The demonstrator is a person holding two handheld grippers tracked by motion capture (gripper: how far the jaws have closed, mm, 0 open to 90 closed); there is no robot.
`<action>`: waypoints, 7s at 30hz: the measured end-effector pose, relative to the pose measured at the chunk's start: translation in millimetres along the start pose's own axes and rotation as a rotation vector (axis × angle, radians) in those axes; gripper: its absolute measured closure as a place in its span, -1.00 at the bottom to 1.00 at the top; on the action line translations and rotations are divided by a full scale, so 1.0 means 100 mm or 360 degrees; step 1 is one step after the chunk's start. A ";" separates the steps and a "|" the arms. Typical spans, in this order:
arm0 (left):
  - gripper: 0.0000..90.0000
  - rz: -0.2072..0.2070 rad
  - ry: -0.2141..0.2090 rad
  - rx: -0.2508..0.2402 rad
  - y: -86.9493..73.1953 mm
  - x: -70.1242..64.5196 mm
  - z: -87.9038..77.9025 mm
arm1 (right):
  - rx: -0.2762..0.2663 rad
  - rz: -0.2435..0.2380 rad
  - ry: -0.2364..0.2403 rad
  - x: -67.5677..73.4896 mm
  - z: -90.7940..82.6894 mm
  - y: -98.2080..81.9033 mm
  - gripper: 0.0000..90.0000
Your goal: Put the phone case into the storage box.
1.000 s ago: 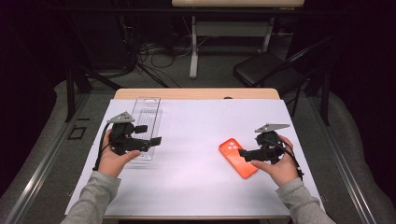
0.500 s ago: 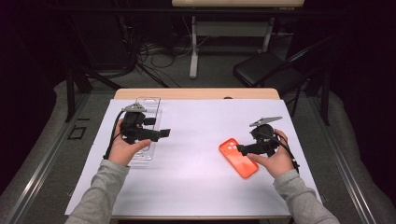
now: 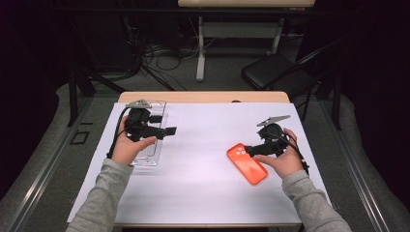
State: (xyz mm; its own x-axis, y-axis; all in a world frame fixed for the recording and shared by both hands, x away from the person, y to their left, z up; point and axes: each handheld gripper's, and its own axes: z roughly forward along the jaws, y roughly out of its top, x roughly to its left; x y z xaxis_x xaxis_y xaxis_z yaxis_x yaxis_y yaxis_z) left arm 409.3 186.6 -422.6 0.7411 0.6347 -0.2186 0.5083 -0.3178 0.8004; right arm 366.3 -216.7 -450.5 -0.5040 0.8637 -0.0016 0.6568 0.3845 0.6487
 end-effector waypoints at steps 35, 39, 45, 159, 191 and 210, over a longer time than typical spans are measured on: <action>-0.65 0.0018 0.0065 0.0033 -0.12 -0.06 -0.04 | 0.0436 -0.0033 0.0078 -0.08 0.49 0.15 0.24; -0.65 0.0013 0.0064 0.0045 -0.13 -0.06 -0.03 | 0.0467 -0.0009 0.0086 -0.10 0.53 0.14 0.28; -0.65 0.0014 0.0061 0.0041 -0.13 -0.05 -0.04 | 0.0518 -0.0015 0.0078 -0.16 0.58 0.13 0.38; -0.64 -0.0013 0.0078 0.0079 -0.17 0.02 0.00 | 0.0882 -0.0060 0.0012 -0.21 0.91 -0.04 0.97; -0.64 -0.0012 0.0079 0.0090 -0.17 0.02 0.02 | 0.0858 -0.0030 0.0021 -0.20 0.89 -0.04 0.98; -0.64 -0.0008 0.0082 0.0096 -0.18 0.00 0.04 | 0.0771 0.0028 0.0008 -0.16 0.68 0.00 0.98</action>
State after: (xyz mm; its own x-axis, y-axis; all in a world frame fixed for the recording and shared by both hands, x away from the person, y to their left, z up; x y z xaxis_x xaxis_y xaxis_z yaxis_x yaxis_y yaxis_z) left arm 402.0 189.4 -439.1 0.7158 0.6714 -0.1919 0.5384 -0.3557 0.7640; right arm 412.7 -208.2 -501.7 -0.4927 0.8701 0.0107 0.8501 0.4786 0.2196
